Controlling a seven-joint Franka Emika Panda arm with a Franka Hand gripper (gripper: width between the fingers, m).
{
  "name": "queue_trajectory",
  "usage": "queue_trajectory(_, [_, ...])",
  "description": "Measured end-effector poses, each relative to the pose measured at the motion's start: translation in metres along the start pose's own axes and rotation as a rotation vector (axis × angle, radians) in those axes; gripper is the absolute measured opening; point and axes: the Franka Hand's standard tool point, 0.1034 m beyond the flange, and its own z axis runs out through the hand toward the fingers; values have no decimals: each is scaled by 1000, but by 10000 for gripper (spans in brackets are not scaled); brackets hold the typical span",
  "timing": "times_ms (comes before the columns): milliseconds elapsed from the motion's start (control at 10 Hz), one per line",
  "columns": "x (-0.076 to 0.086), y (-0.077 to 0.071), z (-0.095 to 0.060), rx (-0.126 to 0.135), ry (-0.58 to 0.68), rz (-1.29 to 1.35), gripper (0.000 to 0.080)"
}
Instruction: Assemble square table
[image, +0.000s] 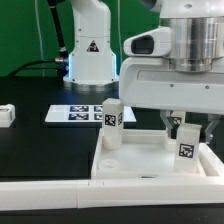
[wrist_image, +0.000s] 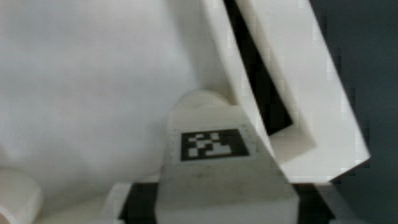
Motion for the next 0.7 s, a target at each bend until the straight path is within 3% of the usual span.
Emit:
queue_trajectory(300, [3,5,0,-18,11,57,297])
queue_trajectory(400, [2,5,0,-17,9,56,378])
queue_trajectory(500, [2,5,0,-17,9,56,378])
queue_trajectory(700, [2,5,0,-17,9,56,606])
